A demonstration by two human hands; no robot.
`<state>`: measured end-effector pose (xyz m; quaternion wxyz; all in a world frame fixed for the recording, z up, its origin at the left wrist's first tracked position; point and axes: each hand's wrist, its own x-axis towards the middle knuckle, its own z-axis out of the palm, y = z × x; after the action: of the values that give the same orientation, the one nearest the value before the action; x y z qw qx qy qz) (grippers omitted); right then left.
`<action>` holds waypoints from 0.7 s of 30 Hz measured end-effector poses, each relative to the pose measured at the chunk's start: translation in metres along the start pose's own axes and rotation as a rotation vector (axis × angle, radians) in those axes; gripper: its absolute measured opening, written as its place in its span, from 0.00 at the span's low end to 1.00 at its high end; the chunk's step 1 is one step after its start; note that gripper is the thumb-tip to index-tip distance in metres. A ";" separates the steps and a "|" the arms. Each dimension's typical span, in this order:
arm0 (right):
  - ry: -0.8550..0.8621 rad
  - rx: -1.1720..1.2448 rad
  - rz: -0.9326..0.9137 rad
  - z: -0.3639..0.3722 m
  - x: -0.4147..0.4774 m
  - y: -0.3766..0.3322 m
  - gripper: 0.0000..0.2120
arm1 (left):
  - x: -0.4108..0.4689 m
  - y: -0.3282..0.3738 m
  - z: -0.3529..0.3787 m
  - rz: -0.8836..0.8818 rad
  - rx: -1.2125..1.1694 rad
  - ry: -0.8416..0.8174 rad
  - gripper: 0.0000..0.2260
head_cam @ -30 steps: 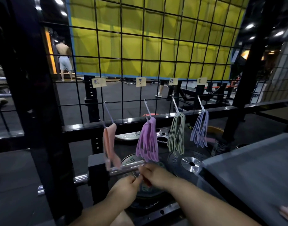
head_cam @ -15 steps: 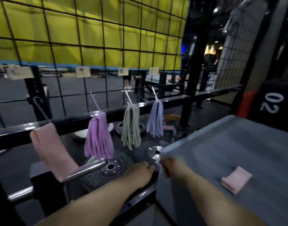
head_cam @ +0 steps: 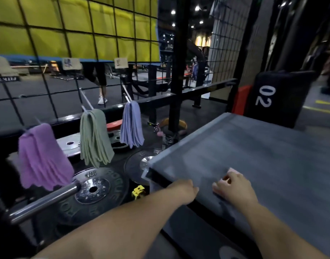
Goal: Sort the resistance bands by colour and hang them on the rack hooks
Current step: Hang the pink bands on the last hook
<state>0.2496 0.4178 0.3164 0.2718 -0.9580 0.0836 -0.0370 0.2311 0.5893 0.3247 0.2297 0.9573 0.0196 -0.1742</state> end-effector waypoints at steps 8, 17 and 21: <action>-0.120 -0.081 0.026 0.009 0.006 0.016 0.14 | 0.003 0.020 0.005 0.086 -0.009 0.028 0.16; 0.059 0.127 -0.196 0.003 0.005 -0.003 0.22 | 0.006 0.011 0.003 0.173 -0.077 0.123 0.21; 0.111 0.299 -0.291 -0.005 -0.014 -0.032 0.21 | -0.005 0.006 -0.002 0.270 -0.214 0.249 0.29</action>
<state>0.2397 0.4444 0.3368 0.3976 -0.9055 -0.0471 -0.1404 0.2281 0.5853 0.3308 0.3469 0.9356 -0.0622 -0.0193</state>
